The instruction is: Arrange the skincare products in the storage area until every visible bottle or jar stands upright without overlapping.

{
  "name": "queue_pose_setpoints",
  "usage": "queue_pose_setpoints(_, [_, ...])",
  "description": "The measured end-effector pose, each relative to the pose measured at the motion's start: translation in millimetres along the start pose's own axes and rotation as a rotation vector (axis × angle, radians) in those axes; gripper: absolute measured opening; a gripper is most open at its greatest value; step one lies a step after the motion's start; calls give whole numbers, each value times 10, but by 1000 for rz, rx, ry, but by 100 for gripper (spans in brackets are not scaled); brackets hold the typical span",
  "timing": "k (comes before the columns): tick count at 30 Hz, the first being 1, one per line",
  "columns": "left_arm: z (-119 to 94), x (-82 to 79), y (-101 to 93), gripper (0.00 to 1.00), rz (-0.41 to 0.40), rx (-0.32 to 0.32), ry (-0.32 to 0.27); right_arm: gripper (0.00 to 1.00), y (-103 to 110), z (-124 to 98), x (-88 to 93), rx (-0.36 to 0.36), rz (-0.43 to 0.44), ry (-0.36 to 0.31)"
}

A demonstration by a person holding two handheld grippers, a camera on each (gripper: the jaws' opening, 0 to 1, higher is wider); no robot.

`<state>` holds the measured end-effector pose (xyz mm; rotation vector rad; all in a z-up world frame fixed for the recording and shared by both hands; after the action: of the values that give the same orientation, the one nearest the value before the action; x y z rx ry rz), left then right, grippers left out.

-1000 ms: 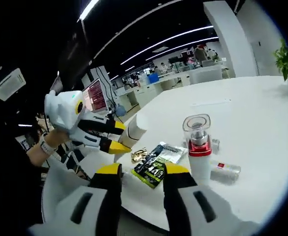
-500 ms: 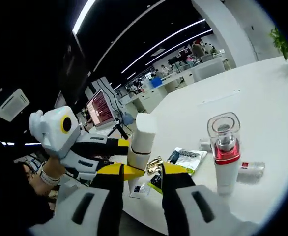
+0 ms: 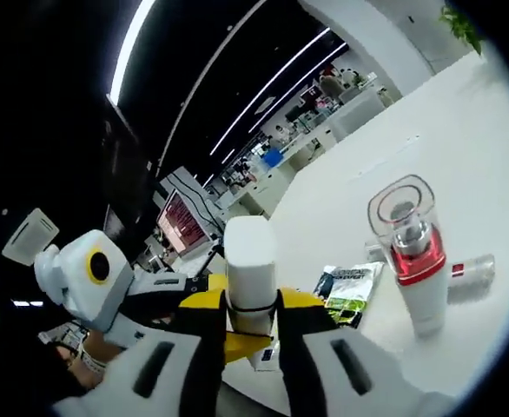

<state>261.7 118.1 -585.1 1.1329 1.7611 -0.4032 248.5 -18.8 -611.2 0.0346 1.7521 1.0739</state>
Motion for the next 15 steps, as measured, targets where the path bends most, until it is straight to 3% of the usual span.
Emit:
queue_pose_setpoints(7, [28,-27,-21,24,-7,-6,9,23,-23,14,8,6,12,-18])
queue_pose_setpoints(15, [33,-14,-41,27,-6,-19,-17,19,-12,12,-18,-32,-145,-15])
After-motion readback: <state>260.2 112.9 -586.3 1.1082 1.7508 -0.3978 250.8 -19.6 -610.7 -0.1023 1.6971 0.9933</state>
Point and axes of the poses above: the point that each gripper's makers call its tool centre point, and the gripper's own axes: z roughly forward along the fingers, y roughly to its left, x roughly out of its underside, the point moved 10 cm from there along -z, roughly backward along the fingers, and after that the axes turned 4 degrees about -y, right-handed, at the moved point
